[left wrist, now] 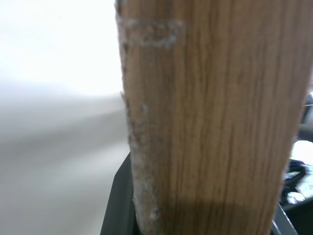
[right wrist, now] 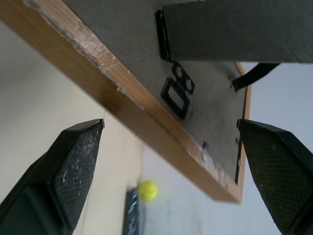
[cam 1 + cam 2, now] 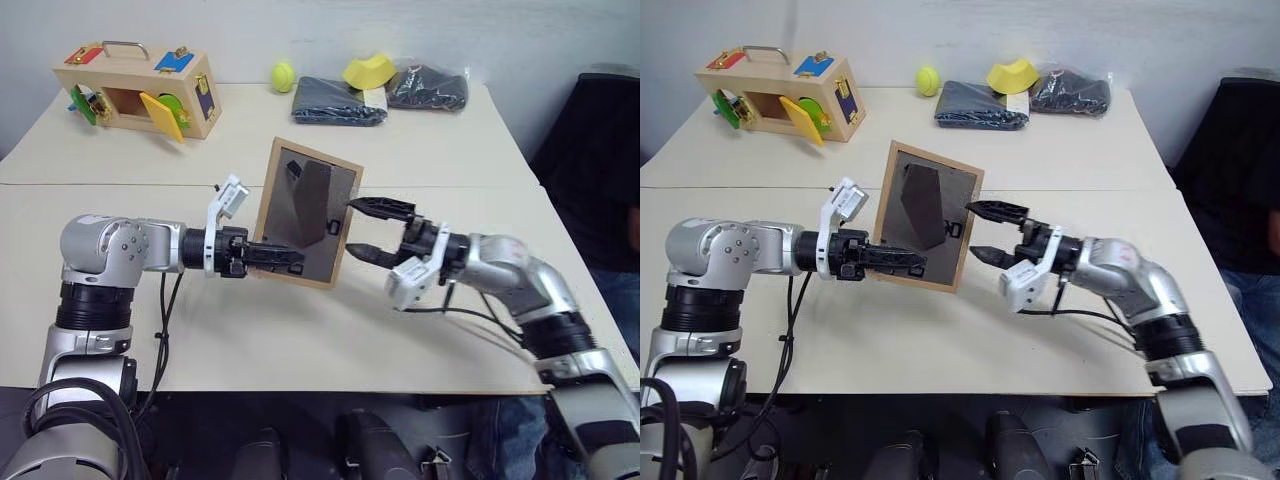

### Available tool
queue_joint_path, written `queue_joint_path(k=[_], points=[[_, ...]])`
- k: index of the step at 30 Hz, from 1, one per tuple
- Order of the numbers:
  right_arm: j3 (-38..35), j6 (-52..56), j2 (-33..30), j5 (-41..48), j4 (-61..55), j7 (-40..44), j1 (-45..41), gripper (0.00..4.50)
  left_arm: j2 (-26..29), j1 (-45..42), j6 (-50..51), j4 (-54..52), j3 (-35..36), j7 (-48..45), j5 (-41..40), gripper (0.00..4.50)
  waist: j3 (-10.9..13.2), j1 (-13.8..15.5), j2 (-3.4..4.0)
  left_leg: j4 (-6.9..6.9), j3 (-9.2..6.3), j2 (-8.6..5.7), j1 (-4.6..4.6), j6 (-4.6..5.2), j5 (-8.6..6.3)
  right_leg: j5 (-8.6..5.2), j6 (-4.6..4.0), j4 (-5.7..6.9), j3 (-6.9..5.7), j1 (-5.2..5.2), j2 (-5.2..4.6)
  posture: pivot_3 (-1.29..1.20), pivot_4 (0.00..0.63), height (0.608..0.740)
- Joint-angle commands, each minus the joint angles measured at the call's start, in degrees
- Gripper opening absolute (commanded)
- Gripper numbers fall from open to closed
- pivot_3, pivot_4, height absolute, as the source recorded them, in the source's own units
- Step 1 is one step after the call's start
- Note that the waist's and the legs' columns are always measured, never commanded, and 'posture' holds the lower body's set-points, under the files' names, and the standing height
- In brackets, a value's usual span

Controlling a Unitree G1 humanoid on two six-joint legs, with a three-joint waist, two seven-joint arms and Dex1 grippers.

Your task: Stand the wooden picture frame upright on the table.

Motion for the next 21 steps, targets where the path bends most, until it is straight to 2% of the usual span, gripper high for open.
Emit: queue_joint_path(k=[1, 4, 7, 8, 10, 13, 15, 19, 20, 21], points=[[0.6, 1.2, 0.8, -7.5, 4.1, -13.8, -5.9, 4.5, 2.2, 0.1, 0.4, -2.3, 1.1, -3.1, -3.0, 0.83, 0.0, 0.0, 0.0, 0.01, 0.01, 0.0, -0.02, -0.01, 0.0, 0.0, 0.0, 0.04, 0.01, -0.04, 0.0, 0.0, 0.15, 0.74], [2.9, 0.1, 0.7, -12.0, 6.9, -22.9, -9.8, 4.5, 2.1, -0.5, 0.7, -1.5, 1.0, -2.1, -2.9, 0.83, 0.0, -0.1, 0.0, 0.01, 0.02, 0.01, -0.03, -0.02, 0.01, -0.04, -0.06, 0.12, -0.01, -0.09, 0.0, 0.0, 0.15, 0.74], [6.1, -3.1, -0.1, -14.4, 9.0, -27.7, -11.5, 3.89, 2.5, -1.2, 1.4, -0.5, 1.1, -2.5, -3.3, 0.83, 0.0, -0.1, -0.02, 0.0, 0.0, 0.01, -0.02, -0.04, 0.02, -0.06, -0.11, 0.1, -0.04, -0.06, 0.0, 0.0, 0.15, 0.74], [7.0, -3.7, -0.3, -14.9, 9.6, -28.8, -11.9, 3.54, 2.6, -1.3, 1.7, -0.2, 1.2, -2.6, -3.5, 0.83, 0.0, -0.1, -0.02, 0.0, 0.01, 0.0, -0.02, -0.04, 0.02, -0.06, -0.11, 0.1, -0.03, -0.07, -0.01, 0.0, 0.15, 0.74], [9.6, -5.1, -1.9, -18.8, 9.9, -32.9, -13.4, 2.83, 3.4, -1.3, 1.6, -0.5, 0.4, -3.4, -3.5, 1.57, 0.0, -0.3, -0.02, 0.0, 0.01, -0.01, -0.02, -0.04, 0.02, -0.06, -0.11, 0.11, -0.02, -0.06, 0.0, 0.0, 0.15, 0.74], [12.4, -5.6, -2.9, -21.7, 12.4, -37.2, -16.7, 1.78, 4.8, -0.9, 1.5, -1.6, -0.4, -4.8, -3.9, 2.42, 0.0, -1.0, -0.02, -0.02, 0.03, -0.02, -0.06, -0.08, 0.05, -0.06, -0.11, 0.15, 0.0, -0.14, 0.01, 0.0, 0.15, 0.74], [14.5, -4.8, -2.7, -23.3, 15.4, -38.9, -19.6, 1.25, 5.5, -0.8, 1.2, -1.7, -0.5, -4.8, -3.8, 3.04, 0.0, -1.4, -0.02, -0.04, 0.02, -0.02, -0.04, -0.14, 0.08, -0.08, -0.14, 0.17, 0.0, -0.17, 0.02, 0.0, 0.15, 0.74], [17.1, -4.2, -2.0, -23.4, 19.9, -40.0, -22.9, 1.25, 8.0, 0.1, -0.8, -2.1, 0.8, -3.8, -2.6, 4.27, 0.0, -2.0, -0.02, -0.12, 0.07, 0.0, -0.01, -0.25, 0.14, -0.12, -0.22, 0.32, 0.04, -0.28, 0.08, 0.0, 0.15, 0.74], [17.4, -4.2, -2.0, -23.0, 20.7, -39.9, -23.2, 1.25, 9.1, 0.5, -1.0, -2.1, 1.9, -3.6, -2.6, 4.49, 0.0, -2.1, -0.02, -0.14, 0.07, 0.02, -0.01, -0.26, 0.15, -0.14, -0.25, 0.33, 0.04, -0.29, 0.08, 0.0, 0.15, 0.74], [17.6, -4.4, -2.1, -22.4, 21.6, -39.5, -23.4, 1.25, 10.6, 1.0, -1.2, -2.4, 3.2, -3.6, -2.8, 4.5, 0.0, -2.3, -0.02, -0.15, 0.07, 0.02, -0.01, -0.26, 0.15, -0.14, -0.26, 0.34, 0.04, -0.31, 0.08, 0.0, 0.15, 0.74]])
